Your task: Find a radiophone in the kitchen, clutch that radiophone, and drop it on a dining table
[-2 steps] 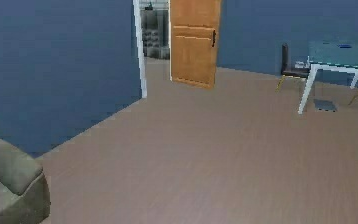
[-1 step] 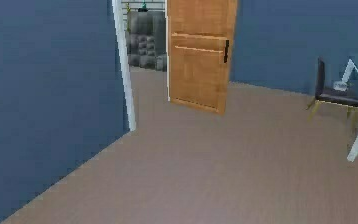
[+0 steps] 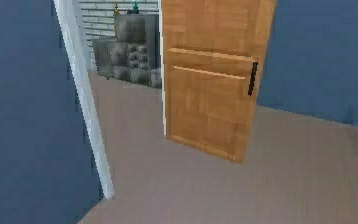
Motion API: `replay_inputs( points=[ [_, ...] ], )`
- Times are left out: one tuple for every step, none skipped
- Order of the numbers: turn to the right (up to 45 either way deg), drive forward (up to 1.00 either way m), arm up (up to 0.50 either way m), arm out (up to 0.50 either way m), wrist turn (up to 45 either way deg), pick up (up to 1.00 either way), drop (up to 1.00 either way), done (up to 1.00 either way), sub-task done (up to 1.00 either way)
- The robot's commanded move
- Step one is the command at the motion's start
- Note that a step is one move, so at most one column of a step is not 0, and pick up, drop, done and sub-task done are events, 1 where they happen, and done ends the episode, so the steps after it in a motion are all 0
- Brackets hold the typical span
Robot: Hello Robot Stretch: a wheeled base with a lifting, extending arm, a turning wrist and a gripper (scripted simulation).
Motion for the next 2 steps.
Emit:
replay_inputs(
  points=[
    [0.0, 1.0, 0.0, 0.0, 0.0, 0.0, 0.0, 0.0, 0.0],
    [6.0, 0.0, 0.0, 0.0, 0.0, 0.0, 0.0, 0.0, 0.0]
  ],
)
